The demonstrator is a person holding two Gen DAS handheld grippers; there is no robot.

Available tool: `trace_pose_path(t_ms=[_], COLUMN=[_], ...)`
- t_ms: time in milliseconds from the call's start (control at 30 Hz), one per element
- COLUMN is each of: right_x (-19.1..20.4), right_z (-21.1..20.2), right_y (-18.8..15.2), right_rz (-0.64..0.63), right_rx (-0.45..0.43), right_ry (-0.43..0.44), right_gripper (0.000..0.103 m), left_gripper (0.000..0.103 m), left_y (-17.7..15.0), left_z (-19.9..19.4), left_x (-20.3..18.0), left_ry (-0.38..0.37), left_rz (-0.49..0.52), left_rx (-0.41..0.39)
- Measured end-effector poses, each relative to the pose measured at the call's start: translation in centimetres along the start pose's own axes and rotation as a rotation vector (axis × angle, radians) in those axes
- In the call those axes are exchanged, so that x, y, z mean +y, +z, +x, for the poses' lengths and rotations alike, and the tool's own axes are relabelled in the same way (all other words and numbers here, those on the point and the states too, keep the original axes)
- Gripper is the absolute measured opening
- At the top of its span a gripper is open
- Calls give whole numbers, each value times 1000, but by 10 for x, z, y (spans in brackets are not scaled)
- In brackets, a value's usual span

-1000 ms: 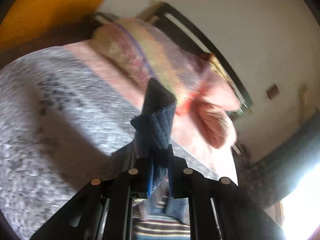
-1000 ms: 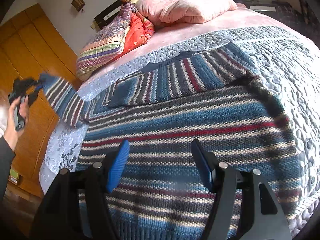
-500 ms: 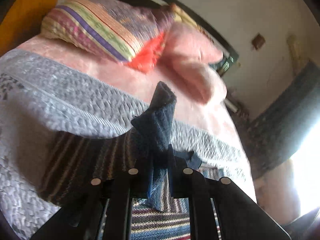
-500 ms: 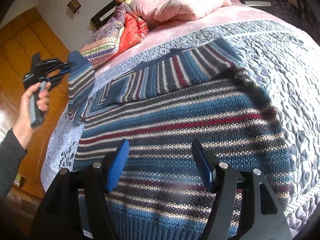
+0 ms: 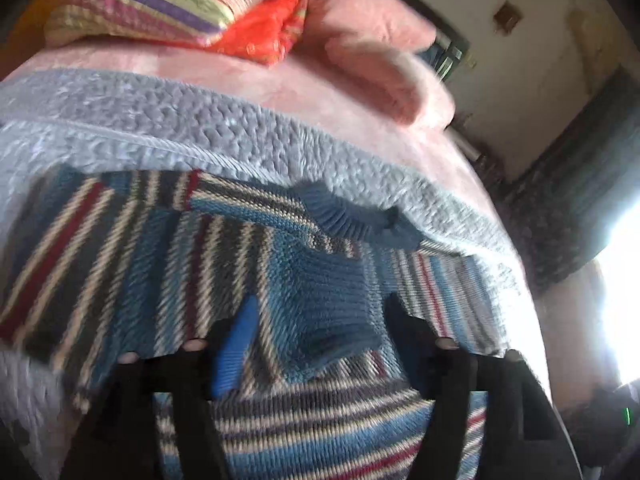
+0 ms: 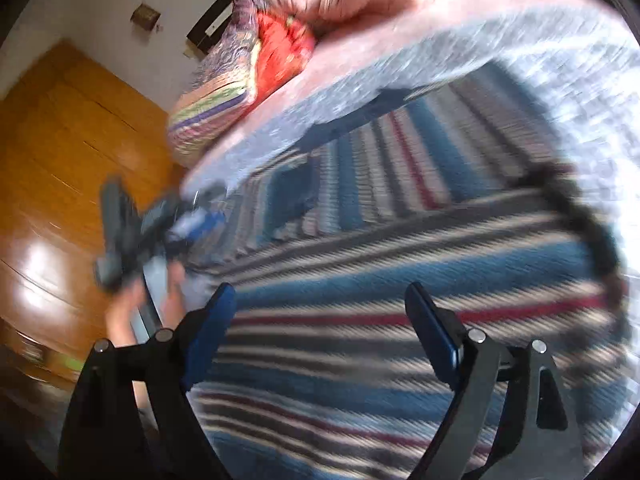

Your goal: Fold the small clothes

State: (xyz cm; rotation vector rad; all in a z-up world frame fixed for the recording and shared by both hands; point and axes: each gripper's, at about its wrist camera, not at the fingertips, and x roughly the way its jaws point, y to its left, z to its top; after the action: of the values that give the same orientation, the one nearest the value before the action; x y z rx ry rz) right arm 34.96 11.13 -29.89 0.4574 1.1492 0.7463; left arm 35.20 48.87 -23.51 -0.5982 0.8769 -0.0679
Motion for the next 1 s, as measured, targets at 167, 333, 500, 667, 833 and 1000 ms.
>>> trace_pose_path(t_ms=[167,333,500,667,833,1000], right_x=[-17,-26,-15,-5,30,51], right_z=[91,154,169,171,125,61], right_y=[56,85,96,106,139,179], right_rz=[229,355,373,308,135,-6], right_rx=[210,301,302,294,211,125], right_ry=[191,181,194,78,27,-46], right_gripper=[51,51,37,7,6,6], left_gripper=[75,76,76,76,76,76], left_y=[-57,-108,-128,-126,-128,-119], left_z=[-29,-49,-52,-54,-68,-79], left_x=[18,41,60,62,70,77], left_ry=[-31,-60,-85,-94,-84,-80], left_rz=[-54,-139,-209,-222,-243,-261], left_rx=[60,84,91,98,85,74])
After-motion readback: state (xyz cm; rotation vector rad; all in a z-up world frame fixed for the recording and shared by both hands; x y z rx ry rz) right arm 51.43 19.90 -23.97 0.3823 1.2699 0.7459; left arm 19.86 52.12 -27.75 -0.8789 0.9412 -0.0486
